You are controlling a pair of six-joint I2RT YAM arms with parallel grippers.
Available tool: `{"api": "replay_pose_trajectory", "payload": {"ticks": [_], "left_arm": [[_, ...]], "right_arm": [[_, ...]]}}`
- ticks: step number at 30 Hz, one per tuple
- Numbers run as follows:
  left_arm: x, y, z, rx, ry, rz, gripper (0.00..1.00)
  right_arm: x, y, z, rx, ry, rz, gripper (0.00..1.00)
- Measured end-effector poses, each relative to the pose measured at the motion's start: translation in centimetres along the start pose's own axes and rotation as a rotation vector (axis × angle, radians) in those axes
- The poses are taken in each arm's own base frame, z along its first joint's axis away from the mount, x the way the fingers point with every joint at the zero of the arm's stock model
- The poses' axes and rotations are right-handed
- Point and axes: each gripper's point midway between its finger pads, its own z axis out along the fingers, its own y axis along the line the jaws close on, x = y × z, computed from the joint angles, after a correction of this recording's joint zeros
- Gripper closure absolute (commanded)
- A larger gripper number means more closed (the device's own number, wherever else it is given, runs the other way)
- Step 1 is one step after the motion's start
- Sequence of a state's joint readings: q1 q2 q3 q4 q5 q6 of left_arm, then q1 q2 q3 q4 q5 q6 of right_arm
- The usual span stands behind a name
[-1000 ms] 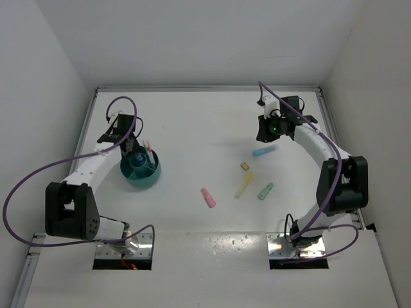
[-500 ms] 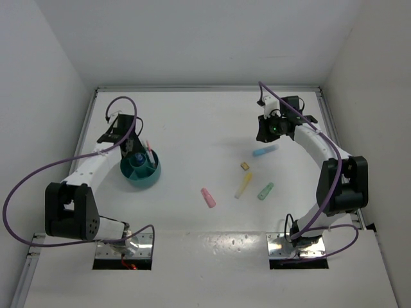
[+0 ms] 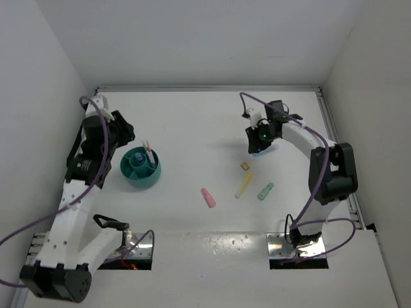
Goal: Sort the stationery into containers
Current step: Place the stationery into the container, then grab a piece of stationery with the right arm
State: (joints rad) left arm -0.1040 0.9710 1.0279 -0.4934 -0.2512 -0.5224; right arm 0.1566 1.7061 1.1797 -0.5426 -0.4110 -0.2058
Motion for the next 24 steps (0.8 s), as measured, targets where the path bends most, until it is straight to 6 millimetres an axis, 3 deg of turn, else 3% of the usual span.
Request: {"api": "replay_pose_trajectory", "payload": {"ticks": [1, 2, 5, 10, 18, 24], "left_arm": [[-0.4, -1.0, -1.2, 0.078, -0.026, 0.009, 0.36], [-0.4, -1.8, -2.3, 0.150, -0.042, 0.027, 0.32], [1.2, -2.9, -4.2, 0.283, -0.051, 0.076, 0.27], [5.4, -2.1, -5.6, 0.356, -0.026, 0.125, 0.25], [5.4, -2.8, -5.9, 0.397, -0.036, 0.144, 0.25], [5.9, -2.8, -5.6, 0.405, -0.031, 0.144, 0.25]], "right_arm": [[0.6, 0.3, 1.0, -0.010, 0.040, -0.010, 0.64], [1.3, 0.7, 2.0, -0.018, 0.081, -0.027, 0.53], [3.3, 2.3, 3.8, -0.033, 0.181, -0.072, 0.47], [3.8, 4.1, 5.0, 0.004, 0.239, -0.156, 0.47], [4.4, 2.1, 5.5, 0.147, 0.290, -0.171, 0.47], [5.0, 1.7, 6.0, 0.169, 0.314, -0.165, 0.48]]}}
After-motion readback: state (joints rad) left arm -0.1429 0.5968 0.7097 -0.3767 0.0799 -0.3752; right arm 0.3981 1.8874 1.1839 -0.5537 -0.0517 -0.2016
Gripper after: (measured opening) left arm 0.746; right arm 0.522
